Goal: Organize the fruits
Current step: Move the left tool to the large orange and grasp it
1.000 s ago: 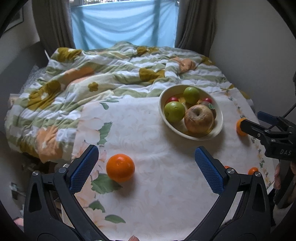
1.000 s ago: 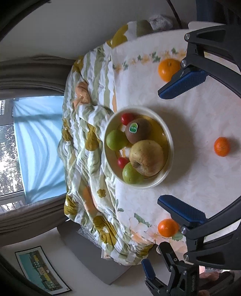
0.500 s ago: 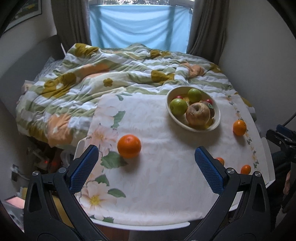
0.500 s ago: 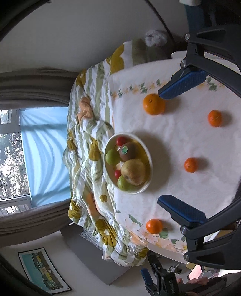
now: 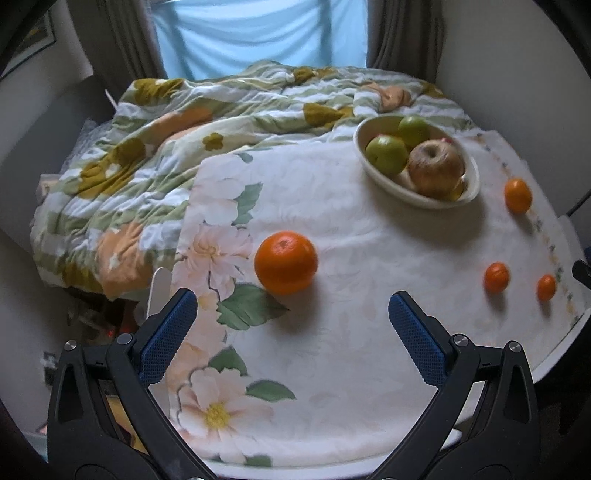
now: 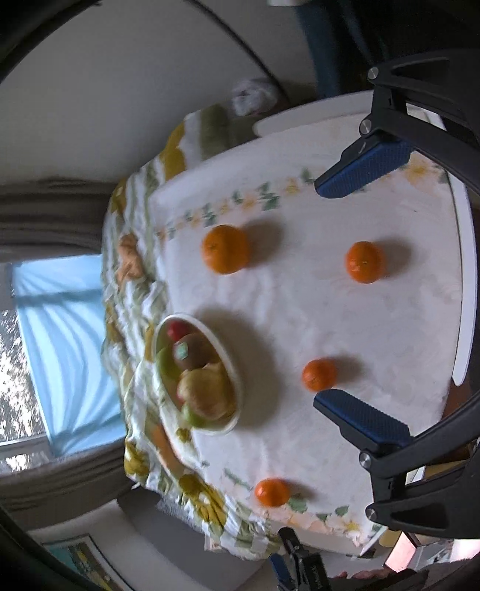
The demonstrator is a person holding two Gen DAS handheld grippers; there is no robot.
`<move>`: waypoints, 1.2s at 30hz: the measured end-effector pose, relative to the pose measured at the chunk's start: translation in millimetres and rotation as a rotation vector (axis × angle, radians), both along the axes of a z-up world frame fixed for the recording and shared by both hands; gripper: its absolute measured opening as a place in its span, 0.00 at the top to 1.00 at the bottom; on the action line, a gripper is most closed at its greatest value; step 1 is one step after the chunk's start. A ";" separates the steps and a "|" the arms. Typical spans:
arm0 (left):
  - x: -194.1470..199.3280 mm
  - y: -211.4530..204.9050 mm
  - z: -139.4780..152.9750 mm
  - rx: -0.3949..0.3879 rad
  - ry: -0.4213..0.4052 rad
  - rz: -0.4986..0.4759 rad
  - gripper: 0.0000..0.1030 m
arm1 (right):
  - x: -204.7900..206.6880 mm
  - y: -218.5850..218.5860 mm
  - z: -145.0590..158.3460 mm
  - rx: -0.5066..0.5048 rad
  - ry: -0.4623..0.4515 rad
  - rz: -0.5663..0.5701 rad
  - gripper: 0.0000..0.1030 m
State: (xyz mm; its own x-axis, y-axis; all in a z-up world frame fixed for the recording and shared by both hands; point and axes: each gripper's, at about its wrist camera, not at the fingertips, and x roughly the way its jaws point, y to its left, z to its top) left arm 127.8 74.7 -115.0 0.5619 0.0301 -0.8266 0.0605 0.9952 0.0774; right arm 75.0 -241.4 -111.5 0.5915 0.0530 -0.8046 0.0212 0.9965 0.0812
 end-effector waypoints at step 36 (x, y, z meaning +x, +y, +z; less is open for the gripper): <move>64.5 8.2 -72.6 0.027 0.119 -0.166 0.37 | -3.9 -2.6 -81.2 -0.003 0.098 -0.174 0.23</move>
